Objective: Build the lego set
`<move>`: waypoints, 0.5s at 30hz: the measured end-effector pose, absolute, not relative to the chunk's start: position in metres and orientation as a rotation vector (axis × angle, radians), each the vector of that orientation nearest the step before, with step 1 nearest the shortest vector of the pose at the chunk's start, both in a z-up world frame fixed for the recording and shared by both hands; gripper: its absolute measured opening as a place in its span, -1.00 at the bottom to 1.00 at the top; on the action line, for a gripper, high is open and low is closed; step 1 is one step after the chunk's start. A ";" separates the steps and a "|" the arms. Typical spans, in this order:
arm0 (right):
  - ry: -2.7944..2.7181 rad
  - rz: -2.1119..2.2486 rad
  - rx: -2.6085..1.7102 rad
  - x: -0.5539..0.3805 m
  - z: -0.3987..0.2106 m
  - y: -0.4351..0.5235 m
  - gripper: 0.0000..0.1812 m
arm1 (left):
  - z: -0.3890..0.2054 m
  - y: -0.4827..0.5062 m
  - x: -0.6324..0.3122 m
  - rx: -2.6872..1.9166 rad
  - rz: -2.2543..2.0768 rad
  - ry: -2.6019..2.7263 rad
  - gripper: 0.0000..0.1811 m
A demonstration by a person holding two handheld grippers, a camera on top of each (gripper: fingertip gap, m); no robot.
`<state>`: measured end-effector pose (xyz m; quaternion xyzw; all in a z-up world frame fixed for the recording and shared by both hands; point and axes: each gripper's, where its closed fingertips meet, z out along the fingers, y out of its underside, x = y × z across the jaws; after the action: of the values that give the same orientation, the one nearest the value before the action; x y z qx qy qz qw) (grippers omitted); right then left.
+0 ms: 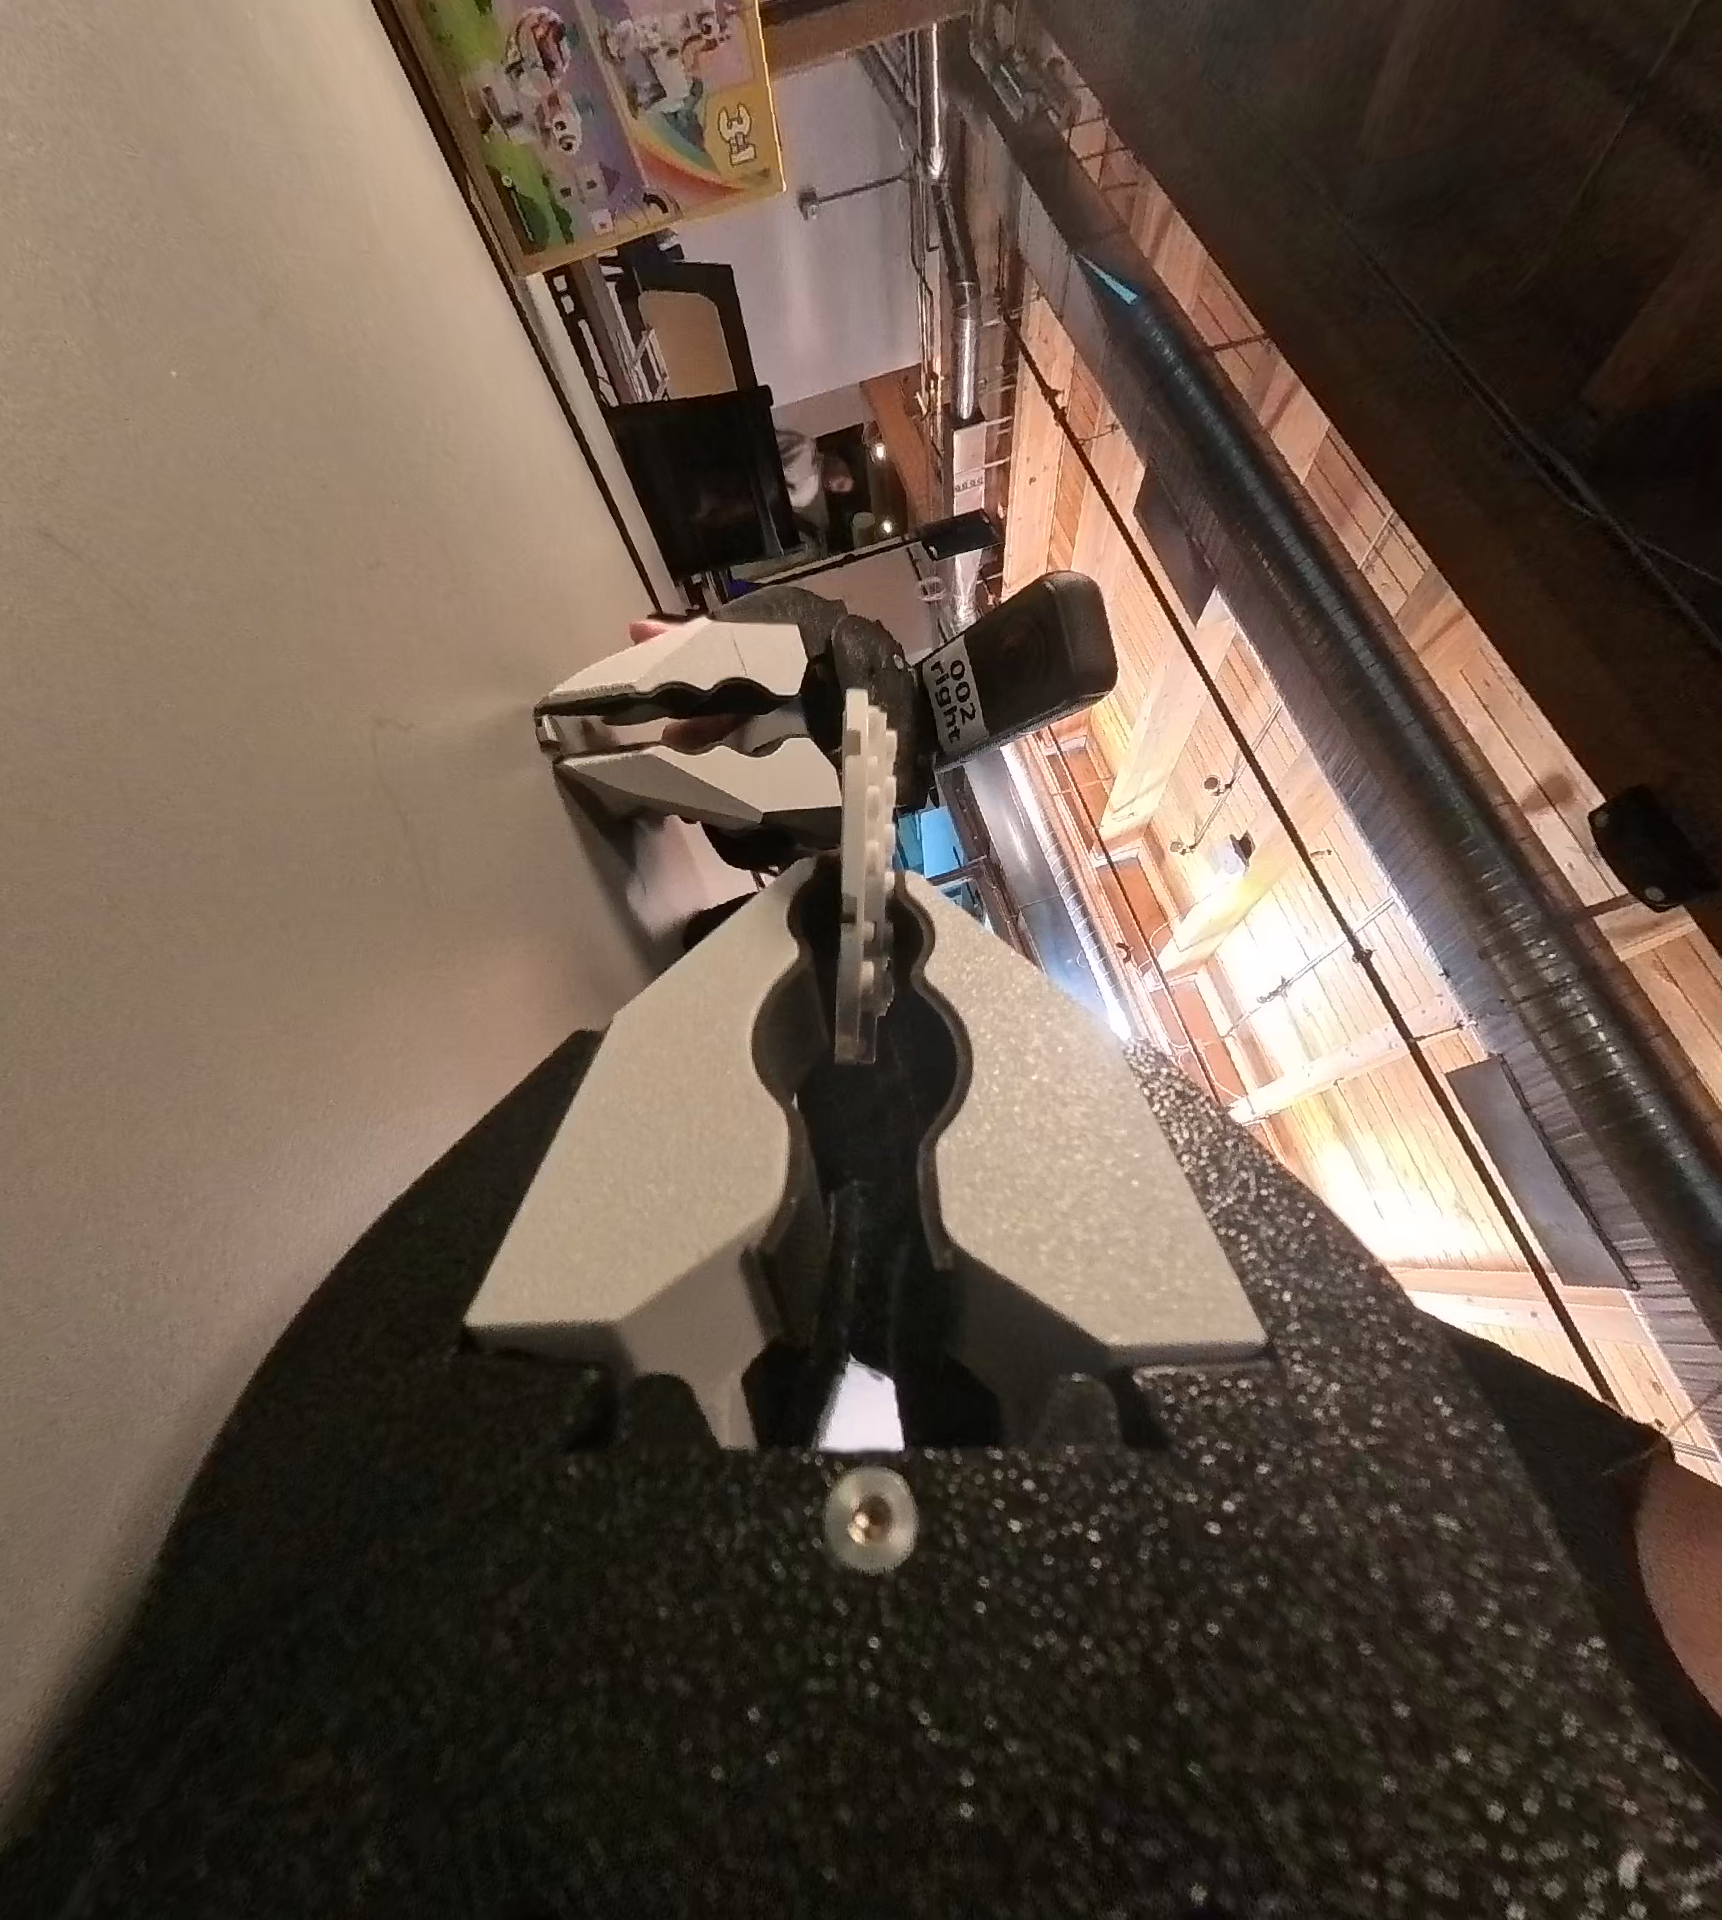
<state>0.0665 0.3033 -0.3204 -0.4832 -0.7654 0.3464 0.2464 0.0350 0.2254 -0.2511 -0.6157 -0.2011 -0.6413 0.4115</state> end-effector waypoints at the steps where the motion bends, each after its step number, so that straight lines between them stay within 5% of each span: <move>1: -2.088 0.946 -1.320 0.067 -0.320 0.303 -0.88 | -0.251 0.225 0.035 -1.549 -1.613 -0.506 -0.93; 8: -2.009 0.943 -1.380 0.064 -0.316 0.302 -0.93 | -0.251 0.228 0.031 -1.535 -1.582 -0.530 -0.94; 15: -1.682 1.078 -1.399 0.018 -0.250 0.279 -0.94 | -0.252 0.235 0.021 -1.485 -1.489 -0.600 -0.94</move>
<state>0.0184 0.2788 -0.2498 -0.5386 -0.6476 0.4151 0.3439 0.0213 0.2346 -0.2517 -0.6033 -0.2435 -0.6048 0.4592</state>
